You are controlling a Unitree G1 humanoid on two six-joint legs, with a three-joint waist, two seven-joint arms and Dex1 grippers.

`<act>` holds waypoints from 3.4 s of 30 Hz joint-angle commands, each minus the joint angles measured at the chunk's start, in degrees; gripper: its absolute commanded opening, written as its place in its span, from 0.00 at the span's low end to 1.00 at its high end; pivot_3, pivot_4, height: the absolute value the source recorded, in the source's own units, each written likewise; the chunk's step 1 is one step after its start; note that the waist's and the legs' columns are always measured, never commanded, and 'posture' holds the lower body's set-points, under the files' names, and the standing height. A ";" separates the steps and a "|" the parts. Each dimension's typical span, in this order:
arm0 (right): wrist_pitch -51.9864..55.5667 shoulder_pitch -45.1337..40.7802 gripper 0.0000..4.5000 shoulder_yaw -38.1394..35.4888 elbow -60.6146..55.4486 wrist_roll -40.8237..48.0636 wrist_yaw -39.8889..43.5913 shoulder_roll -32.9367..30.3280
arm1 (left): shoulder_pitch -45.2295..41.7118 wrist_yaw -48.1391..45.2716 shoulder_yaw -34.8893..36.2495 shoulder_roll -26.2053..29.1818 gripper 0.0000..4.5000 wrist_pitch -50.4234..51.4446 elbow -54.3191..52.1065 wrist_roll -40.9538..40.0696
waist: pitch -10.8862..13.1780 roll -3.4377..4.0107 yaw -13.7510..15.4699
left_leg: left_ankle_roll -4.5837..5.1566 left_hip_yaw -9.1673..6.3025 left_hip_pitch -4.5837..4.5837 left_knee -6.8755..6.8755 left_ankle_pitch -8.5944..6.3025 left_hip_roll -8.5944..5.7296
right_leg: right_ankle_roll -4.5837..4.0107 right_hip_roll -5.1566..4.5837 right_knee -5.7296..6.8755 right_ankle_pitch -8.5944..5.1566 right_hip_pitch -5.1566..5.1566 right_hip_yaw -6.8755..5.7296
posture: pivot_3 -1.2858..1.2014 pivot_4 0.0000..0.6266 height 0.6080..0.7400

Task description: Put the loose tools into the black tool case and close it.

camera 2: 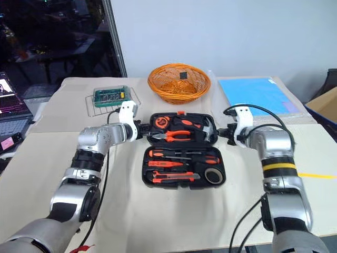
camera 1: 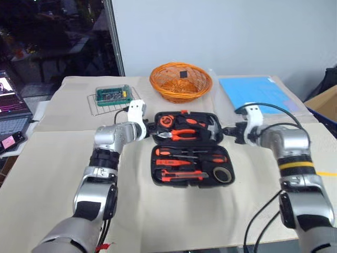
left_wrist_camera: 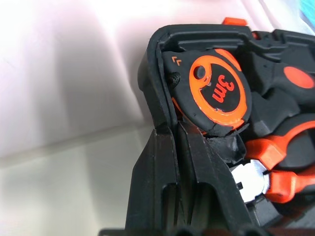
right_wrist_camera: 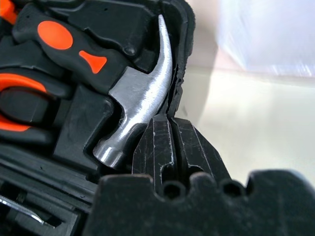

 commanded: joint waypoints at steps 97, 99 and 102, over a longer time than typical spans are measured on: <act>-9.67 40.32 0.69 3.73 -50.90 0.74 1.36 0.78 | 24.39 -52.14 -22.83 24.60 0.74 -11.49 -45.87 0.22 | -0.25 0.09 2.70 | 0.27 0.29 0.36 0.14 -0.49 0.06 | -0.04 -0.06 -0.05 -0.63 0.28 -0.08 | 0.52 0.24 1.00; -9.84 40.30 0.55 3.79 -50.76 0.56 1.90 0.55 | 24.83 -52.08 -22.66 24.74 0.74 -11.66 -45.94 0.32 | -0.25 0.10 2.63 | 0.27 0.29 0.37 0.14 -0.49 0.06 | -0.03 -0.06 -0.05 -0.64 0.28 -0.08 | 0.52 0.24 1.00; -9.91 40.35 0.31 3.59 -50.96 0.35 2.39 0.41 | 25.50 -51.92 -22.49 24.94 0.74 -11.59 -46.59 0.33 | -0.25 0.10 2.57 | 0.26 0.29 0.39 0.12 -0.49 0.07 | -0.02 -0.06 -0.05 -0.65 0.29 -0.09 | 0.52 0.24 1.00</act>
